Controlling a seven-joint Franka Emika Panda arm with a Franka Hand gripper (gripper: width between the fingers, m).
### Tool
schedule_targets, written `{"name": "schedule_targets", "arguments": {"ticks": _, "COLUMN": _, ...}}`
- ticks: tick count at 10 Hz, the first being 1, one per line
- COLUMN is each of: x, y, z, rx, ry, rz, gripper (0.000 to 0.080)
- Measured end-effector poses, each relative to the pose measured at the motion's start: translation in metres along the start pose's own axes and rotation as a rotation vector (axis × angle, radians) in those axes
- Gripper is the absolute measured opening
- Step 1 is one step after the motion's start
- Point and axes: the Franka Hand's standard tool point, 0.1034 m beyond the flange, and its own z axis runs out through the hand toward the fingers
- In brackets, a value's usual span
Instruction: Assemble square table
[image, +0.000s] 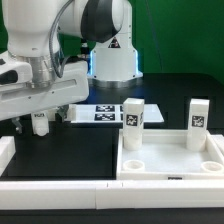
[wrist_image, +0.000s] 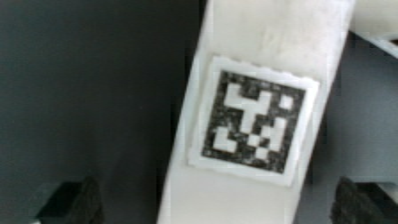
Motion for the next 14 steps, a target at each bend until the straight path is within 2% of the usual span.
{"name": "schedule_targets", "arguments": {"ticks": 1, "x": 0.000, "y": 0.000, "z": 0.000, "rx": 0.000, "ry": 0.000, "rz": 0.000, "gripper": 0.0622}}
{"name": "schedule_targets", "arguments": {"ticks": 3, "x": 0.000, "y": 0.000, "z": 0.000, "rx": 0.000, "ry": -0.001, "rz": 0.000, "gripper": 0.0337}}
{"name": "schedule_targets", "arguments": {"ticks": 4, "x": 0.000, "y": 0.000, "z": 0.000, "rx": 0.000, "ry": -0.001, "rz": 0.000, "gripper": 0.0289}}
{"name": "schedule_targets", "arguments": {"ticks": 6, "x": 0.003, "y": -0.001, "z": -0.001, "rx": -0.003, "ry": -0.001, "rz": 0.006, "gripper": 0.0289}}
{"name": "schedule_targets", "arguments": {"ticks": 8, "x": 0.047, "y": -0.023, "z": -0.031, "rx": -0.032, "ry": 0.040, "rz": -0.107, "gripper": 0.0289}}
{"name": "schedule_targets", "arguments": {"ticks": 9, "x": 0.059, "y": -0.035, "z": -0.035, "rx": -0.041, "ry": 0.055, "rz": -0.104, "gripper": 0.0289}}
{"name": "schedule_targets", "arguments": {"ticks": 10, "x": 0.062, "y": -0.041, "z": -0.034, "rx": -0.048, "ry": 0.060, "rz": -0.063, "gripper": 0.0289}}
{"name": "schedule_targets", "arguments": {"ticks": 13, "x": 0.062, "y": -0.041, "z": -0.033, "rx": -0.036, "ry": 0.068, "rz": 0.128, "gripper": 0.0289}}
{"name": "schedule_targets", "arguments": {"ticks": 14, "x": 0.062, "y": -0.038, "z": -0.034, "rx": -0.065, "ry": 0.086, "rz": 0.005, "gripper": 0.0289}}
